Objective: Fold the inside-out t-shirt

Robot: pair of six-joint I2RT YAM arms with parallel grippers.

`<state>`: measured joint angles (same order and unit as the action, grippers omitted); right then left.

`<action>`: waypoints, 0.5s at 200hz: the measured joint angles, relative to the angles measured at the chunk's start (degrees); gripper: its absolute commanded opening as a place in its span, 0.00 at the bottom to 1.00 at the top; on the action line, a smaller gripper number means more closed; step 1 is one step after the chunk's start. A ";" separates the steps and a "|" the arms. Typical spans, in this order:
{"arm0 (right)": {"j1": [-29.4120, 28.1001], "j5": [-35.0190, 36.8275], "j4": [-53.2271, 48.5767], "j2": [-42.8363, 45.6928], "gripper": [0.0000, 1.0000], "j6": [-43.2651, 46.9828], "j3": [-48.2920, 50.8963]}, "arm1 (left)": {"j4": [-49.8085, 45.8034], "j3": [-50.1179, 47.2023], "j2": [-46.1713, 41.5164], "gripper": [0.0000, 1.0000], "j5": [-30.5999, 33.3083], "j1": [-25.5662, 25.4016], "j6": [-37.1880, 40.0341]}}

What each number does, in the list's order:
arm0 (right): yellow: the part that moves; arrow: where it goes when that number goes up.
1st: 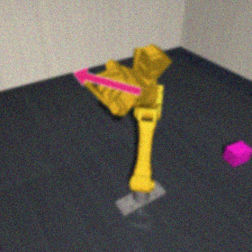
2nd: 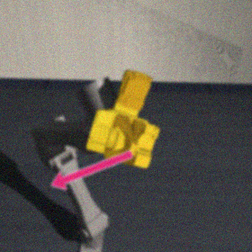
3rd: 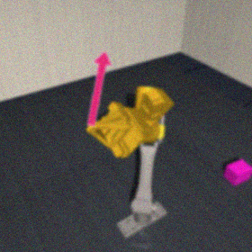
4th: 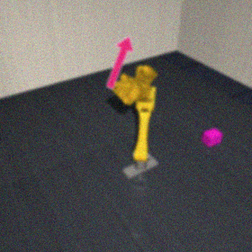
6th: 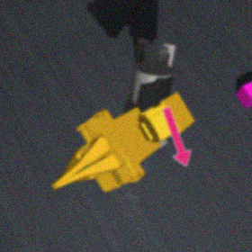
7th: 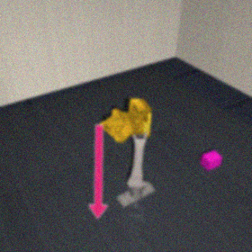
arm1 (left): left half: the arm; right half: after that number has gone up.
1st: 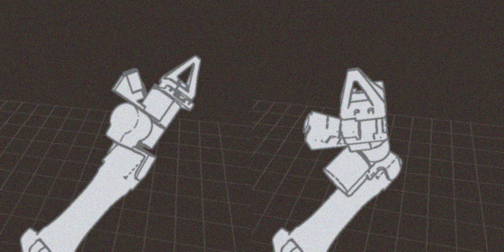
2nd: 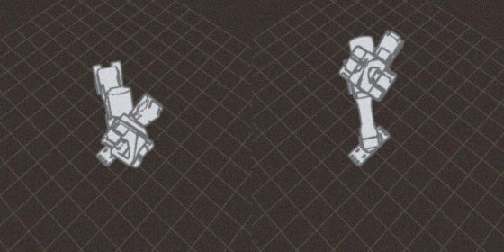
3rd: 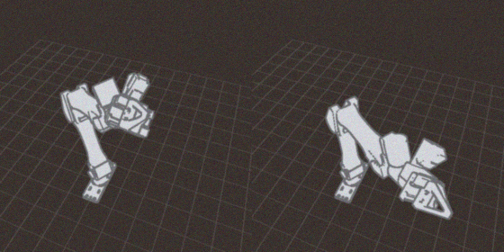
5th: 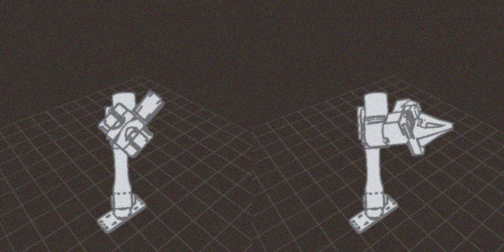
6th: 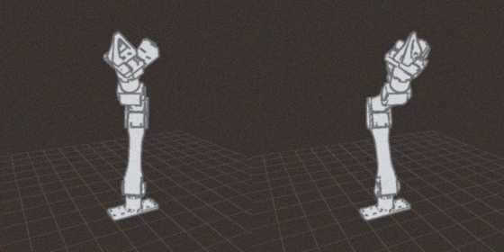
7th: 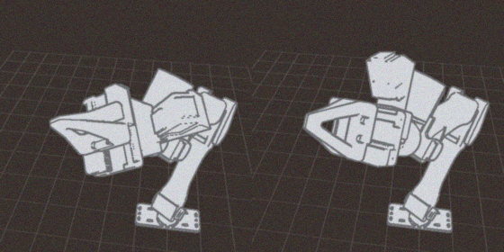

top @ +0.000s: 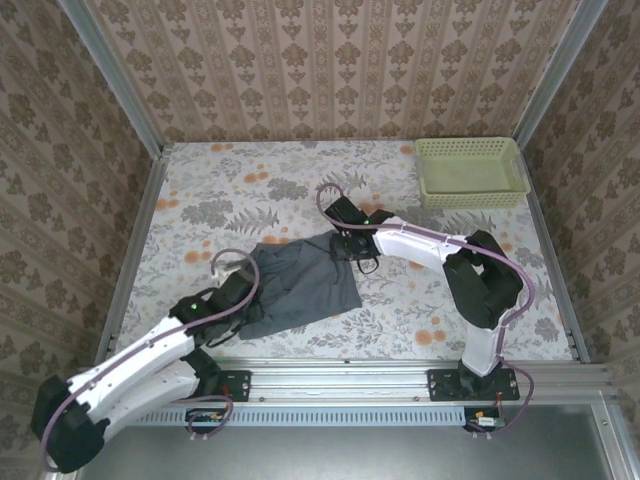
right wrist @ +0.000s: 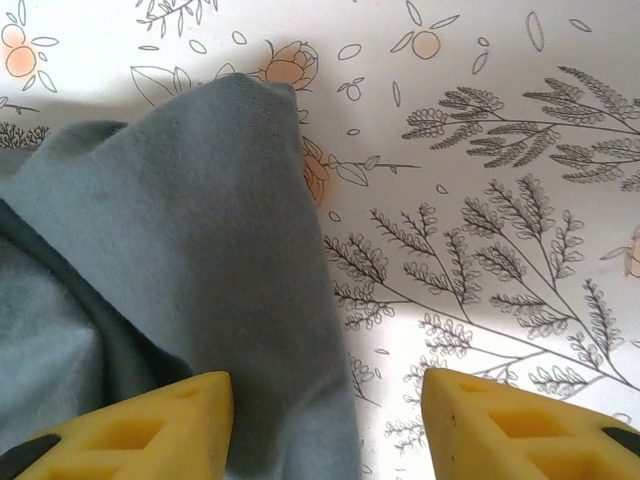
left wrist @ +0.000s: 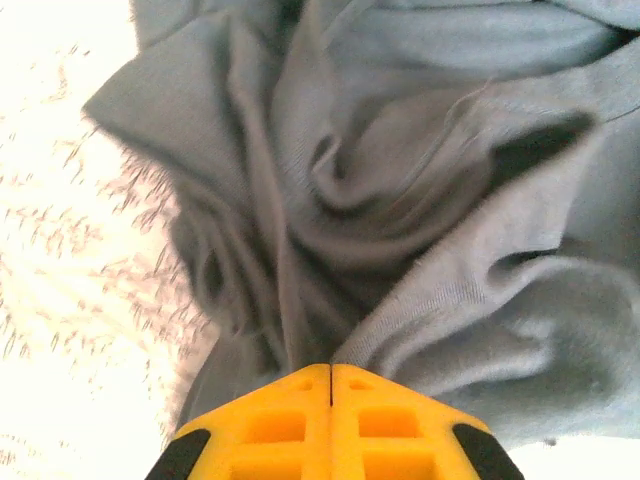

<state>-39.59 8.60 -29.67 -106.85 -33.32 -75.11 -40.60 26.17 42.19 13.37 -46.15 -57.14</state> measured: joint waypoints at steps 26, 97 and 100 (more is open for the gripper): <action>0.52 -0.02 0.07 -1.64 0.54 0.17 -0.28 | -5.40 -3.10 -7.87 0.00 1.14 -3.13 -6.69; 1.53 0.00 0.07 -2.19 0.54 0.20 -0.28 | -14.86 -1.51 -10.34 0.53 3.96 -6.14 -13.55; 1.53 0.00 0.07 -2.19 0.54 0.20 -0.28 | -14.99 -0.66 -9.86 0.55 4.20 -6.01 -13.51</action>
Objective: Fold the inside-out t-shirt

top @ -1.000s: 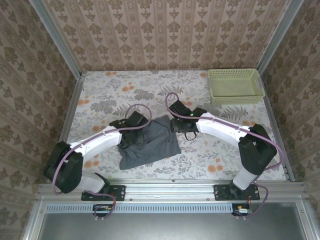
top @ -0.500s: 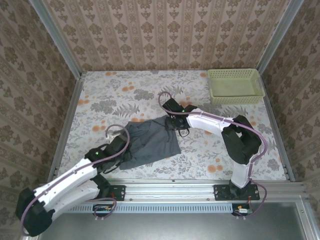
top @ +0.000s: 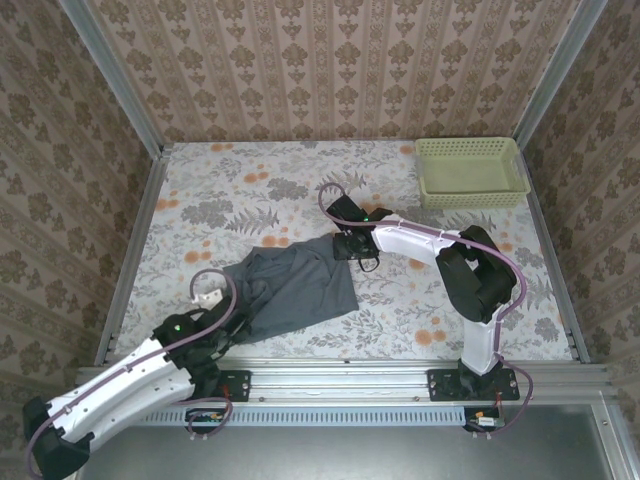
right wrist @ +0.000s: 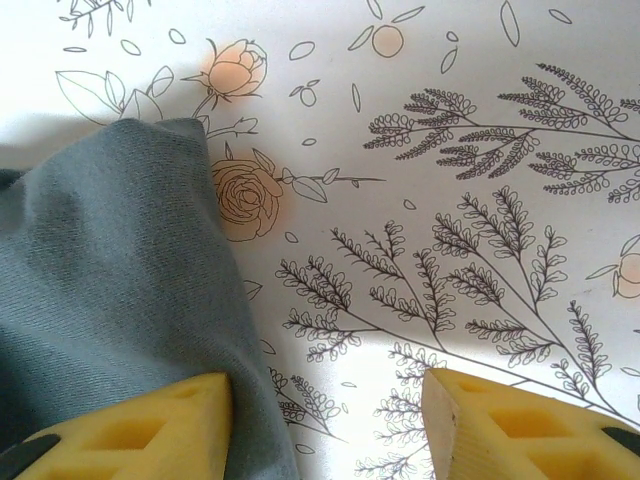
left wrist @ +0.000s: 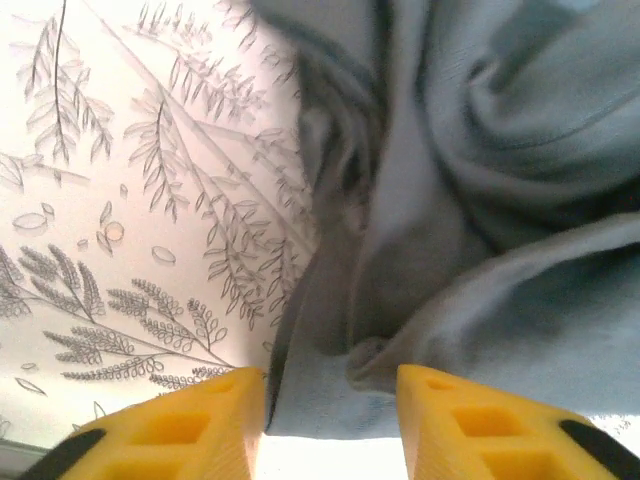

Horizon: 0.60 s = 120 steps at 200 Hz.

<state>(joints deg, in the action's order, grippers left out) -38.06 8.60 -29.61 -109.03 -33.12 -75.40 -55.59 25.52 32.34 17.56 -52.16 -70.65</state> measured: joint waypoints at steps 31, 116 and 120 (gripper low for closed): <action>0.00 0.00 -0.02 0.02 0.54 0.00 0.00 | 5.07 11.37 12.02 0.63 -1.99 8.13 10.78; 0.00 -0.02 0.17 1.84 0.55 0.22 0.90 | 17.92 19.89 40.96 0.31 -10.73 12.85 22.21; 0.00 -0.02 0.28 1.84 0.55 0.24 0.94 | 17.90 19.89 41.03 0.28 -10.80 12.85 22.67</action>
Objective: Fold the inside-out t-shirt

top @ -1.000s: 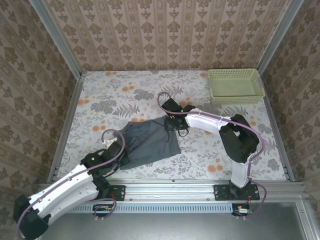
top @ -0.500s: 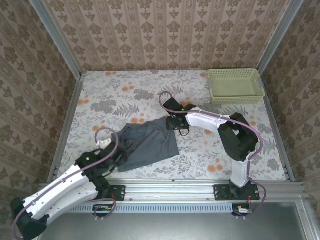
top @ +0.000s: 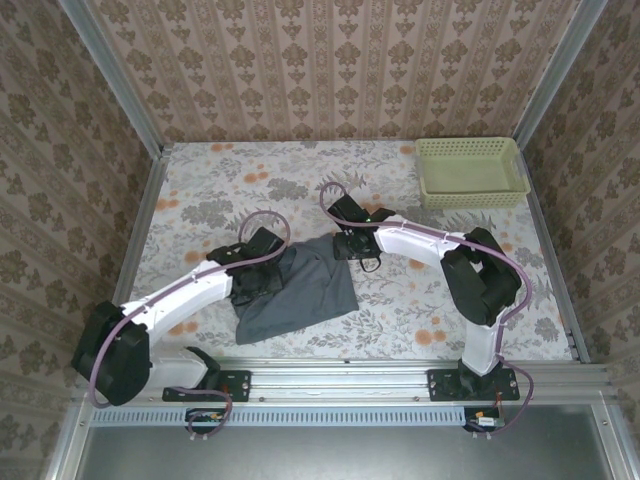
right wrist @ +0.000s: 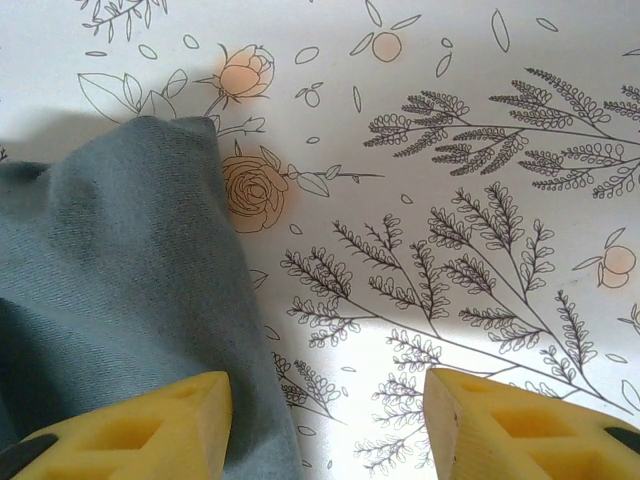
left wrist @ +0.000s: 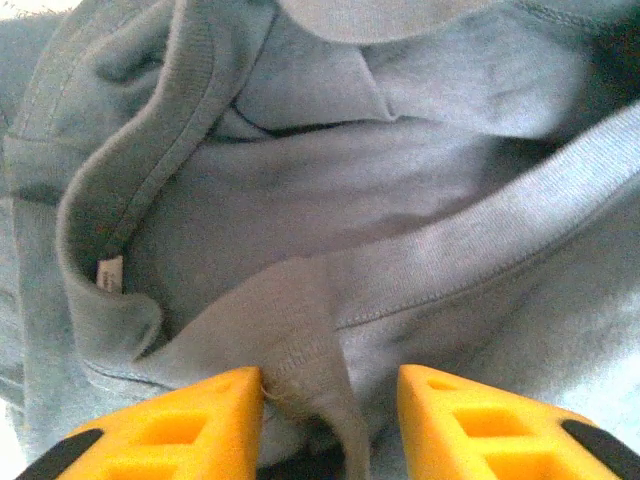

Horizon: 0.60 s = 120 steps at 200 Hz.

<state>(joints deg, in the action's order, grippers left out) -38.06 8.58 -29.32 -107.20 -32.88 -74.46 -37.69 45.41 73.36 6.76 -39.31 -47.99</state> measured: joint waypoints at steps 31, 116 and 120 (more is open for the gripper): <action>0.00 -0.20 1.07 -0.28 0.55 0.96 -0.07 | -0.48 -1.49 -2.78 0.10 0.46 -0.02 -0.17; 1.36 -0.39 0.90 -6.34 0.55 1.70 -3.58 | -14.64 -13.97 -29.83 0.05 1.97 -0.59 -7.78; 1.46 -0.39 0.90 -6.34 0.55 1.70 -3.58 | -15.04 -14.53 -30.93 0.06 1.97 -0.68 -8.33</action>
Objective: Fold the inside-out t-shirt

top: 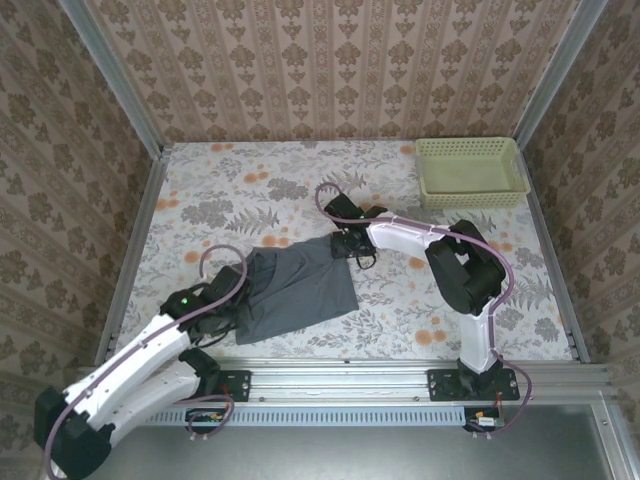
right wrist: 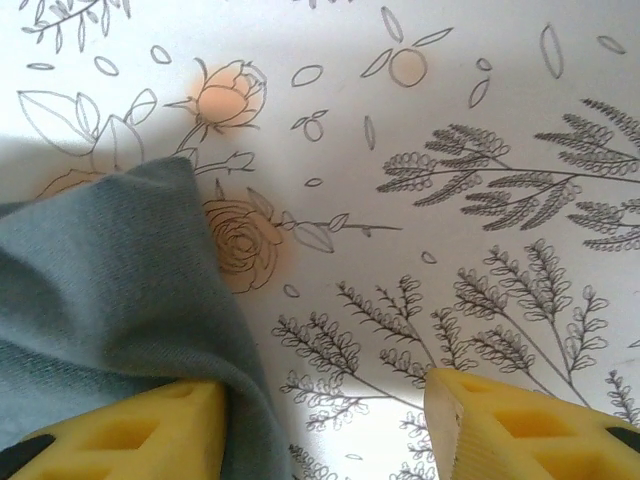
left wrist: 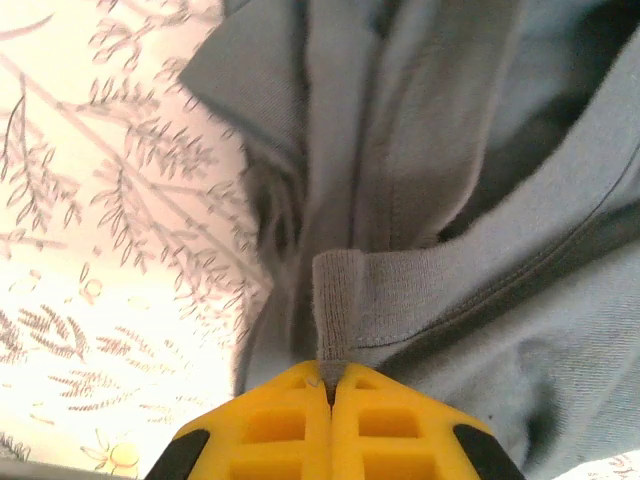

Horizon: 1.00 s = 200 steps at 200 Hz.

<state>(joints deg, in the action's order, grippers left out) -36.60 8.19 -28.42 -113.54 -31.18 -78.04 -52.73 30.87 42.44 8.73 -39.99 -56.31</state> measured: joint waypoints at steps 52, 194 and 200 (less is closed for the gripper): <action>0.09 0.04 0.02 0.02 0.55 0.33 0.00 | 0.79 -0.57 -1.97 0.47 -3.43 3.41 1.92; -1.90 0.87 1.31 3.67 0.57 1.01 3.17 | 20.00 26.93 47.54 0.22 -6.34 18.53 20.94; -1.90 0.90 1.38 3.67 0.57 1.01 3.30 | 20.44 26.93 47.91 0.17 -6.69 18.80 21.07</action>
<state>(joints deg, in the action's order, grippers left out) -38.50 9.08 -27.05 -109.86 -30.17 -74.74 -32.29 57.80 90.35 2.04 -21.19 -35.24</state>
